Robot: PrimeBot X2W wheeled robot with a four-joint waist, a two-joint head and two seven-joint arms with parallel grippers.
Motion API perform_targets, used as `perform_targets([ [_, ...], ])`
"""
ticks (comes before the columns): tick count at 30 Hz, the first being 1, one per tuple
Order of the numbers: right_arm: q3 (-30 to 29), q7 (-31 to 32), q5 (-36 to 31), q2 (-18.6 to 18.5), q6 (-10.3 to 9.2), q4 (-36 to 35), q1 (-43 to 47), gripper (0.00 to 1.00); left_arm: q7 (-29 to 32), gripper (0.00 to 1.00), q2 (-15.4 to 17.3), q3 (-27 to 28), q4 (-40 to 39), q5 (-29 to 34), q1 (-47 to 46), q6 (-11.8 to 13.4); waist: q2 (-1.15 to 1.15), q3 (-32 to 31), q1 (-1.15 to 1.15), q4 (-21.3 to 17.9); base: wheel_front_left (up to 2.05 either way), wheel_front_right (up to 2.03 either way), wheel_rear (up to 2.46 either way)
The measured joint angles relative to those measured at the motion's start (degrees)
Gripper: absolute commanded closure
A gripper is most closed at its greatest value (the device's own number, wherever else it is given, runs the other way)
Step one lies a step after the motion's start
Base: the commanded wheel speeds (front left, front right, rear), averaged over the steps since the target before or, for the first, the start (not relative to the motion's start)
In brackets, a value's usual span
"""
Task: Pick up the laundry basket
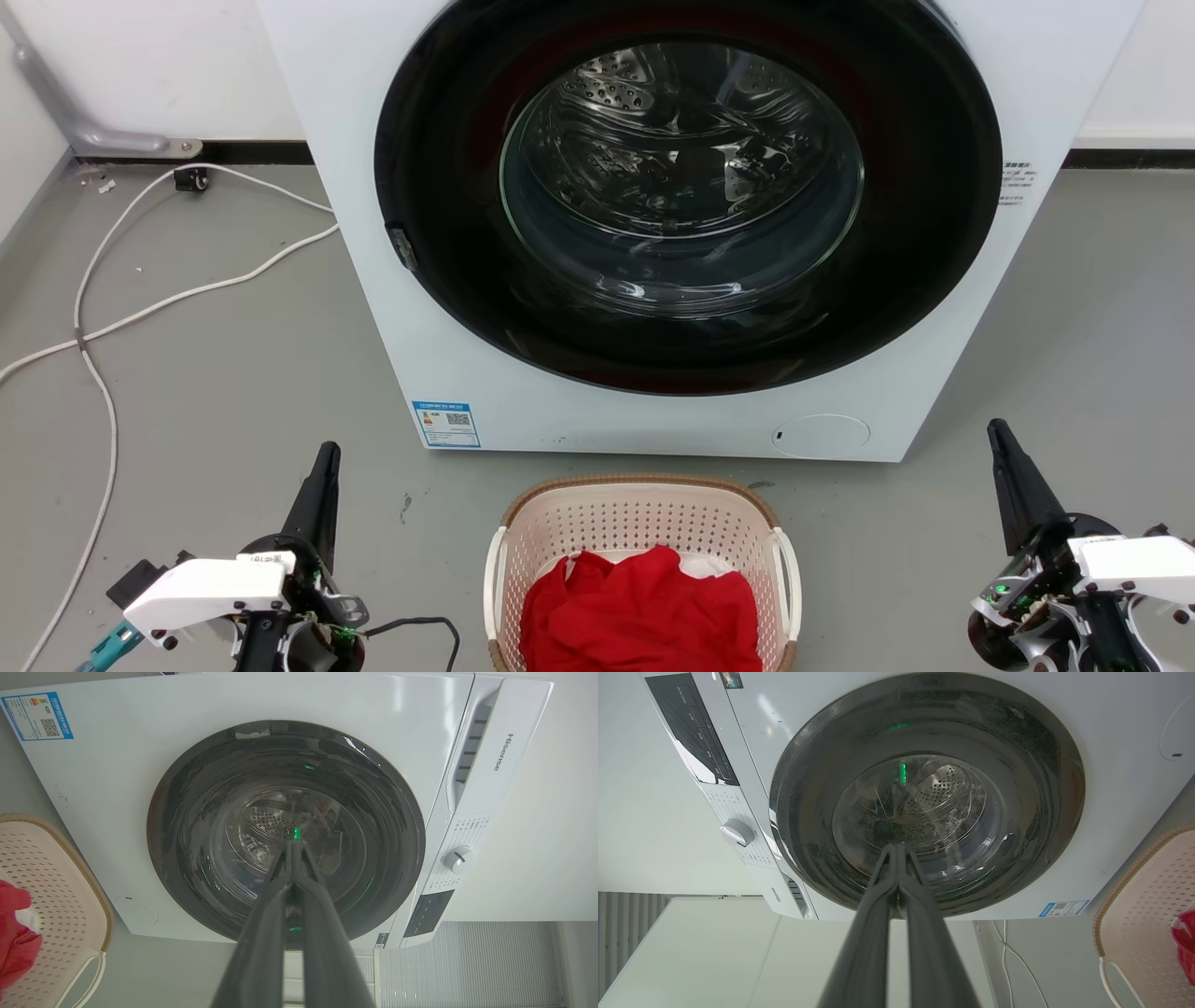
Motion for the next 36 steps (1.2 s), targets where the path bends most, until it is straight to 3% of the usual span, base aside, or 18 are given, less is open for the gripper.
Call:
perform_targets([
  [8,0.0,0.0,0.0,0.0,0.00,0.0,0.0,1.00,0.0,1.00,0.0,0.0,0.0,0.0,0.0,0.0,0.00,0.0,0.00,0.0,0.00,0.00,0.00],
  [9,0.0,0.0,0.0,0.0,0.00,0.0,0.0,0.00,0.0,0.00,0.0,0.0,0.1,0.0,0.0,0.0,0.00,0.0,0.00,0.0,0.00,0.00,0.00],
  [18,0.1,-1.5,-2.0,0.3,-0.01,1.6,2.3,0.00,-1.5,0.00,-0.2,-0.3,1.2,1.8,2.2,0.0,0.00,0.0,0.00,0.0,0.00,0.00,0.00],
  [26,0.7,-3.7,-12.9,0.3,-0.01,-1.4,2.5,0.00,-3.7,0.00,-0.2,-0.5,-1.4,11.8,2.3,1.0,0.00,0.1,0.00,0.0,0.00,0.00,0.00],
  [30,2.4,-5.6,-24.7,0.3,-0.01,-3.9,3.3,0.00,-5.7,0.00,-0.2,-1.9,-3.5,22.2,3.1,3.0,0.00,0.2,0.00,0.1,0.00,0.00,0.00],
  [36,3.4,-7.0,-32.3,0.3,-0.01,-5.5,3.9,0.00,-6.9,0.00,-0.2,-2.9,-4.6,28.9,3.6,4.2,0.00,0.1,0.00,0.1,0.00,0.00,0.00],
])
